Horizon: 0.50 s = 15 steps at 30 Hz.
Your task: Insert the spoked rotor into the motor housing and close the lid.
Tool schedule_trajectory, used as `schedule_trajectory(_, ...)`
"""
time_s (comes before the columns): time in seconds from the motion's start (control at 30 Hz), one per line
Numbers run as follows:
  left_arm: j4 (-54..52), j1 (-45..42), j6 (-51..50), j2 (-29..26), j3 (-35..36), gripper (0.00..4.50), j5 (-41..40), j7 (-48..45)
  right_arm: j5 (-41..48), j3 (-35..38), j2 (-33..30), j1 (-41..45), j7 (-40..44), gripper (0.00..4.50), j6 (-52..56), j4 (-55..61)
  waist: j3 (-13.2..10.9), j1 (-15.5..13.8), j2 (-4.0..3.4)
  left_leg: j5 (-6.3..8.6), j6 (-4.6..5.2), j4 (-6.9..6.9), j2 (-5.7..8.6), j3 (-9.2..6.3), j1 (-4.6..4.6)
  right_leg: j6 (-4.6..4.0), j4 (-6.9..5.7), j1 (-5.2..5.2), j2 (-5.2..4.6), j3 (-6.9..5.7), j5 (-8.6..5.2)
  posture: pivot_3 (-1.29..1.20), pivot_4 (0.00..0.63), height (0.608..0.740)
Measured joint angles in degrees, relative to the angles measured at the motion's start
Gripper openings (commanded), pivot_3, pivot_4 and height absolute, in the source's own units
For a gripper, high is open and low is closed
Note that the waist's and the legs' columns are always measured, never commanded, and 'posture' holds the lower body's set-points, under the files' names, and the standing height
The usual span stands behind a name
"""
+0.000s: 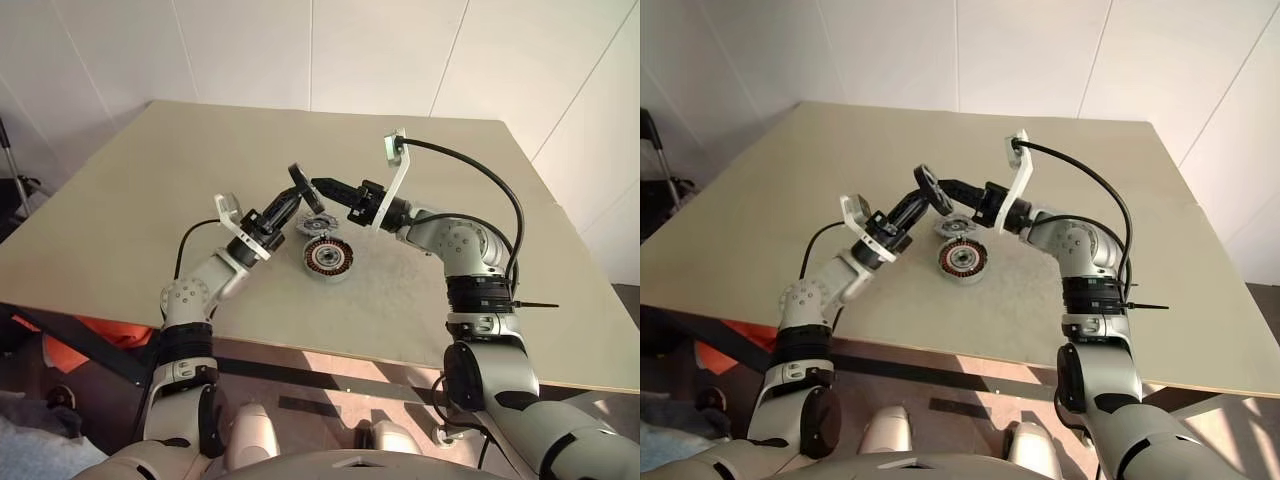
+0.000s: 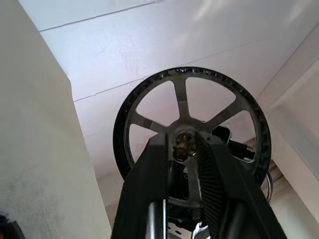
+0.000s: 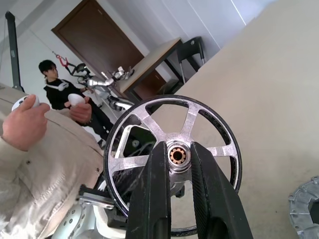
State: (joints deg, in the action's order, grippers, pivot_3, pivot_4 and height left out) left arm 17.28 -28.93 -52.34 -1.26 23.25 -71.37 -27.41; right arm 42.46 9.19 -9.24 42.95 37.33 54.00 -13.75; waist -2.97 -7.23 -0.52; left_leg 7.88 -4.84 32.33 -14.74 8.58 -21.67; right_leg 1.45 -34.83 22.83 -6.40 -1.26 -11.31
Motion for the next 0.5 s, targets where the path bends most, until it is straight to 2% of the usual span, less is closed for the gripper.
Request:
schedule_trajectory(0.07, 0.0, 0.0, -0.4, -0.2, 0.0, 2.5, 0.0, 0.3, 0.0, -0.2, 0.0, 0.0, 0.0, 0.26, 0.0, 0.0, 0.0, 0.0, 0.0, 0.0, 0.0, 0.0, 0.0, 0.0, 0.0, 0.0, 0.0, 0.0, 0.0, 0.0, 0.0, 0.0, 0.0, 0.74)
schedule_trajectory(0.27, 0.0, 0.9, -1.8, -1.0, -0.2, 2.5, 0.7, 0.1, -0.7, -1.2, -1.0, 0.0, 0.2, 0.26, -0.5, 0.1, 0.0, 0.0, 0.0, 0.0, 0.0, 0.01, 0.01, 0.0, 0.0, 0.0, 0.0, 0.0, 0.0, 0.0, 0.0, 0.0, 0.0, 0.74)
schedule_trajectory(0.5, -1.7, 5.3, -3.0, -3.7, -1.0, 2.5, 1.9, -0.1, -11.1, -9.3, -9.4, -1.1, 1.7, 0.26, -6.9, 4.2, 0.0, 0.0, 0.0, 0.0, 0.0, -0.02, 0.0, 0.0, 0.0, 0.01, 0.04, 0.0, 0.0, -0.01, -0.01, 0.0, 0.0, 0.74)
